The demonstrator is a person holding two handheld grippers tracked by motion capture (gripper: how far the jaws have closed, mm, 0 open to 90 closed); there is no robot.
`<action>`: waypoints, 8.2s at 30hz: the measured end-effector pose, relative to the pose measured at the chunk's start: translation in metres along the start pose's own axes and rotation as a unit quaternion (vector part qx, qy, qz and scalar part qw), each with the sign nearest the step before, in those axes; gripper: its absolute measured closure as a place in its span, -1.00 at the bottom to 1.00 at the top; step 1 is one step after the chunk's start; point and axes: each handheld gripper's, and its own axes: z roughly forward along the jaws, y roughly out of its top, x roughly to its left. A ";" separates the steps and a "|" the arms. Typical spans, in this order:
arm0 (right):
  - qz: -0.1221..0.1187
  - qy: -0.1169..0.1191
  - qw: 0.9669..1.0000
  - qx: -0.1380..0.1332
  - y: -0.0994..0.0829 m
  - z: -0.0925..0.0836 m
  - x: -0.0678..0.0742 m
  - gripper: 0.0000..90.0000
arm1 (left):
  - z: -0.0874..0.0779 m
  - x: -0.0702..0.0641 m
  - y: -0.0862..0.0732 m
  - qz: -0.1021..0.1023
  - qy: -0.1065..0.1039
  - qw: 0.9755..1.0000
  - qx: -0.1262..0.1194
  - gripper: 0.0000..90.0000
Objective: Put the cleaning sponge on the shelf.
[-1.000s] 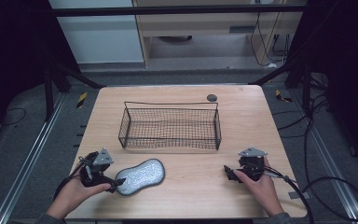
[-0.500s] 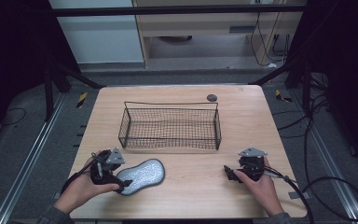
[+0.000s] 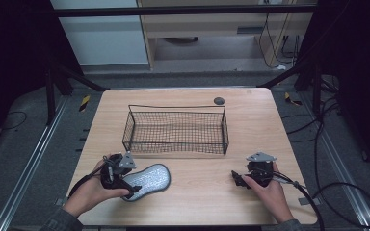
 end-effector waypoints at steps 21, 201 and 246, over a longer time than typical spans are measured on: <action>0.000 0.000 1.000 0.000 0.000 0.000 0.000 -0.99 | 0.022 0.001 0.017 0.034 -0.024 0.997 0.060 -0.91; -0.001 0.001 1.000 0.001 0.000 0.000 0.000 -0.99 | -0.035 0.090 0.130 0.203 0.089 0.972 0.077 -0.67; 0.000 0.000 1.000 0.001 0.000 0.000 0.000 -0.99 | -0.010 0.105 0.155 0.247 0.047 0.965 0.077 -0.68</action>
